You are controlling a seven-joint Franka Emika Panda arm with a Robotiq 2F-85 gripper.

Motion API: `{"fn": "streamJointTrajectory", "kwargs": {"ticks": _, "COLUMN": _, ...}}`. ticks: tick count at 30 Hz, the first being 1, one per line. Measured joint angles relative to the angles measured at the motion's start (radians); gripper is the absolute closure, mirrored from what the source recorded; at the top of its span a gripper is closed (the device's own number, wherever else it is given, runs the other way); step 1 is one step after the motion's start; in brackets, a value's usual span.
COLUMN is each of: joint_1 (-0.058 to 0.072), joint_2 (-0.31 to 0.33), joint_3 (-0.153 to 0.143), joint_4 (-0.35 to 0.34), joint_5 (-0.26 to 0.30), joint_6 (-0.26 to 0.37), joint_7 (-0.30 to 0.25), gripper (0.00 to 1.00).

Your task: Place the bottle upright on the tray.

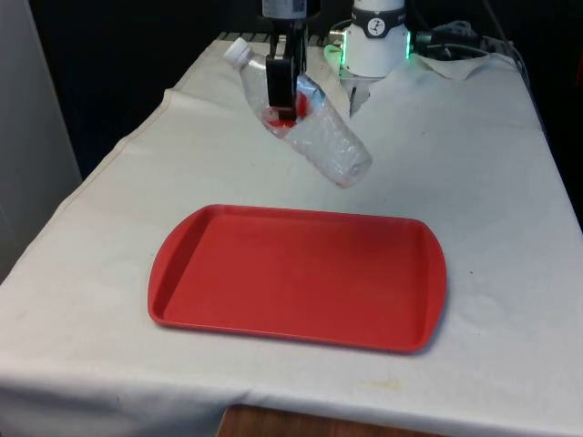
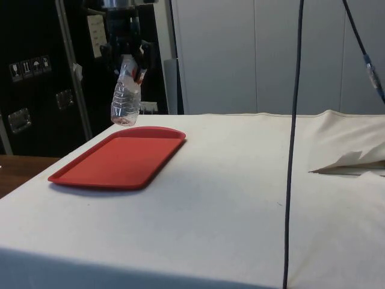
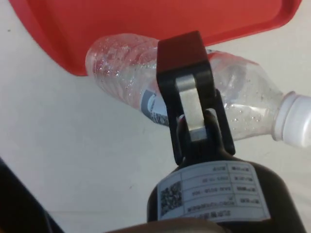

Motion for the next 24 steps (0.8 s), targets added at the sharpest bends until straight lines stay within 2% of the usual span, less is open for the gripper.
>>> {"fn": "streamJointTrajectory", "kwargs": {"ticks": 24, "joint_1": 0.0, "joint_2": 0.075, "joint_3": 0.0, "joint_4": 0.104, "joint_5": -0.182, "joint_6": -0.003, "joint_7": 0.14, "gripper": 1.0}}
